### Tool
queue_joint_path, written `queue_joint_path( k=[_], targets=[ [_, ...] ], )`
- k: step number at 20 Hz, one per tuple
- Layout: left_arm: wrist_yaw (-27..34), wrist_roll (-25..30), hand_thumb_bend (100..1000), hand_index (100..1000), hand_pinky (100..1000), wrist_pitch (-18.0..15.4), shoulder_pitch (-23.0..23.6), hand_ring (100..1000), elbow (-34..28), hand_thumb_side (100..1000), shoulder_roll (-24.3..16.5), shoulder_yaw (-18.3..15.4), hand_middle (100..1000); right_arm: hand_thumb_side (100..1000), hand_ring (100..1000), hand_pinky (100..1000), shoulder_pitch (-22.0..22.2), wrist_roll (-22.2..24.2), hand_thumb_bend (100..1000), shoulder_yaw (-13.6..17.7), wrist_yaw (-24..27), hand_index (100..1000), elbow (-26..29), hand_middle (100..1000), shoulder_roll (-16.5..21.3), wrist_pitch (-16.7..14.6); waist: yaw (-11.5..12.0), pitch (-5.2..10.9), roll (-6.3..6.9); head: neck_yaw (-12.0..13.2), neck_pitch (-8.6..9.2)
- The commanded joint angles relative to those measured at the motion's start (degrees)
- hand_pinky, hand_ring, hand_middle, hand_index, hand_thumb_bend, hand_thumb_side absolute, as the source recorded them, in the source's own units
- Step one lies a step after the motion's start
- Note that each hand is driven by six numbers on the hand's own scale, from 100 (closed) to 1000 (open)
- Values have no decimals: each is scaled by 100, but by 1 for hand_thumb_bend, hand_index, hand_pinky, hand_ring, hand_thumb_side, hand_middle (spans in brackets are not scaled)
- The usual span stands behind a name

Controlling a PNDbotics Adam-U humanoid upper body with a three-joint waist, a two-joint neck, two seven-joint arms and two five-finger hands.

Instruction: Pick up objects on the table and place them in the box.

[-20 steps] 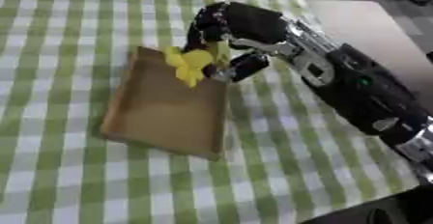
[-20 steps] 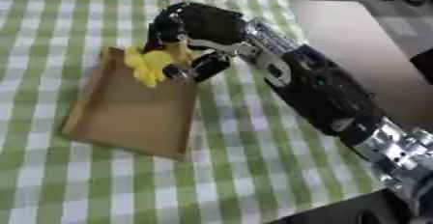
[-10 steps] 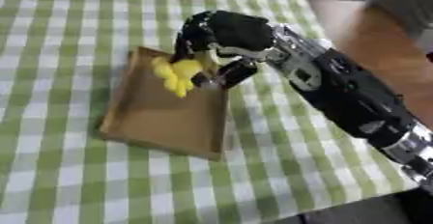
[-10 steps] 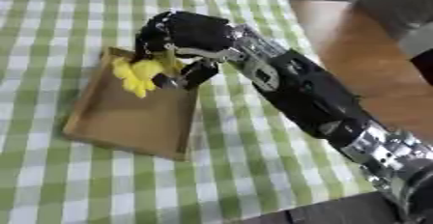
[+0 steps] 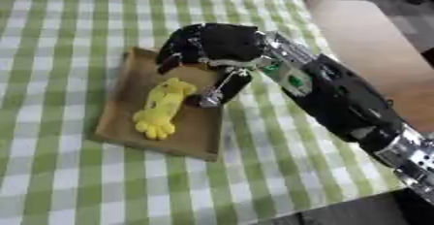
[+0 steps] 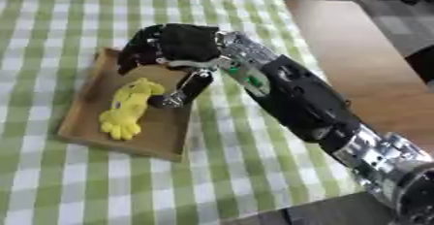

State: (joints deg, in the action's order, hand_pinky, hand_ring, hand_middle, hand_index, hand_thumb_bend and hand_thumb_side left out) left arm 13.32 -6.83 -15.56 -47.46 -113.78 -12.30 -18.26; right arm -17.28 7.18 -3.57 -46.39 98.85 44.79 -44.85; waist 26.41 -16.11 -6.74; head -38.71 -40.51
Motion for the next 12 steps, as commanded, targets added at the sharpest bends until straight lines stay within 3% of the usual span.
queue_joint_path(
  k=[1,6,12],
  targets=[
    [22,18,230,624,675,16,-98,750,-81,407,-38,-5,759,484,871,841,-18,175,322,50,-146,885,-34,833,30,-64,-23,89,57,-10,39],
    [19,23,229,623,675,23,-86,750,-81,408,-57,-21,759,478,841,828,56,38,308,174,-81,879,33,809,-45,-18,-83,86,60,67,49],
    [2,16,229,623,675,18,-49,750,-81,403,-108,-49,759,543,808,807,253,-508,227,516,455,876,469,798,93,299,-182,94,104,211,48]
  ],
)
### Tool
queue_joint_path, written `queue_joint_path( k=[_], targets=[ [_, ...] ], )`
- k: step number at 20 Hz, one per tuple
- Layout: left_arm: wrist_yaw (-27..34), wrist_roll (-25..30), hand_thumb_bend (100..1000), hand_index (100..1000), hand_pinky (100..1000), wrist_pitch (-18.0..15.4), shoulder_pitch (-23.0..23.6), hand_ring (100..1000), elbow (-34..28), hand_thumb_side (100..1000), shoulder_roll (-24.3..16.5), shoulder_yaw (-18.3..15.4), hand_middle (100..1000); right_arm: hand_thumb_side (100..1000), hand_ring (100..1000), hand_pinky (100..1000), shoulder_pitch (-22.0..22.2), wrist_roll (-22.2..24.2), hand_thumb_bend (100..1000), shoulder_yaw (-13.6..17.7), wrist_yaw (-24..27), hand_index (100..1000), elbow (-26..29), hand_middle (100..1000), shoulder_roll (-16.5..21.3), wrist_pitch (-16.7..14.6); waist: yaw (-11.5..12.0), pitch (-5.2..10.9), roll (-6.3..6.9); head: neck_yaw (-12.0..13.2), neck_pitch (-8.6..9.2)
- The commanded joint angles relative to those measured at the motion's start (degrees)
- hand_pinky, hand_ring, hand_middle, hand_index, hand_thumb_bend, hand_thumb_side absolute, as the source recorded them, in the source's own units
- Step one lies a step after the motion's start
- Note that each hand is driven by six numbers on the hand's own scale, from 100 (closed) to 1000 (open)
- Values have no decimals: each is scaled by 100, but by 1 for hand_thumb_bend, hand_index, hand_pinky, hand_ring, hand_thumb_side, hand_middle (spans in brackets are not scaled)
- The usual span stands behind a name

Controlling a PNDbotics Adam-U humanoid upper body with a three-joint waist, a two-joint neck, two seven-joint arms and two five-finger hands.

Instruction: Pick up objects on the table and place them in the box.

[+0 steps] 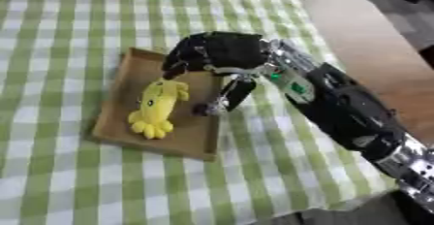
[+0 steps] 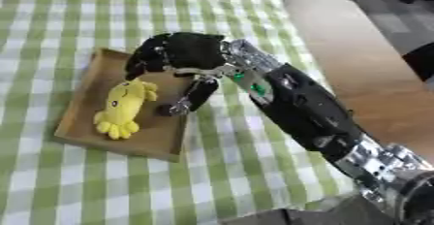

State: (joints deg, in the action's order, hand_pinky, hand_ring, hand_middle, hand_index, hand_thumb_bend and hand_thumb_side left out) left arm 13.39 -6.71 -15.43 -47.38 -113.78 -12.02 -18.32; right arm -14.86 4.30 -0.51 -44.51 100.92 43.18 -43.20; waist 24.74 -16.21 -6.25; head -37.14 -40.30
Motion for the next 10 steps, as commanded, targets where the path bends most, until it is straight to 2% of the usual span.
queue_joint_path(
  k=[1,2,5,7,9,10],
  targets=[
    [-10,-1,231,623,675,2,-51,750,-81,400,-149,-47,758,567,800,800,66,-338,208,290,461,874,345,795,289,228,-46,111,69,84,20],
    [-16,-9,237,624,674,-4,-44,749,-81,395,-164,-50,757,622,787,787,132,-459,175,377,696,869,443,789,330,334,-77,119,83,109,13],
    [-55,-55,242,625,674,-30,-1,749,-81,390,-223,-71,757,702,768,769,375,-911,100,719,1724,860,831,783,478,726,-194,154,143,206,9],
    [-84,-78,247,625,674,-48,37,749,-81,382,-256,-81,756,737,769,770,563,-1233,100,959,2490,854,1174,782,614,912,-282,184,188,263,2],
    [-128,-96,247,625,674,-61,85,749,-81,379,-287,-93,756,770,772,766,708,-1553,100,1215,3052,851,1320,783,790,921,-370,219,236,318,-1],
    [-146,-103,248,625,674,-64,107,749,-81,377,-299,-95,756,779,773,766,788,-1723,100,1314,3310,851,1344,785,879,831,-412,238,260,351,-1]
  ],
)
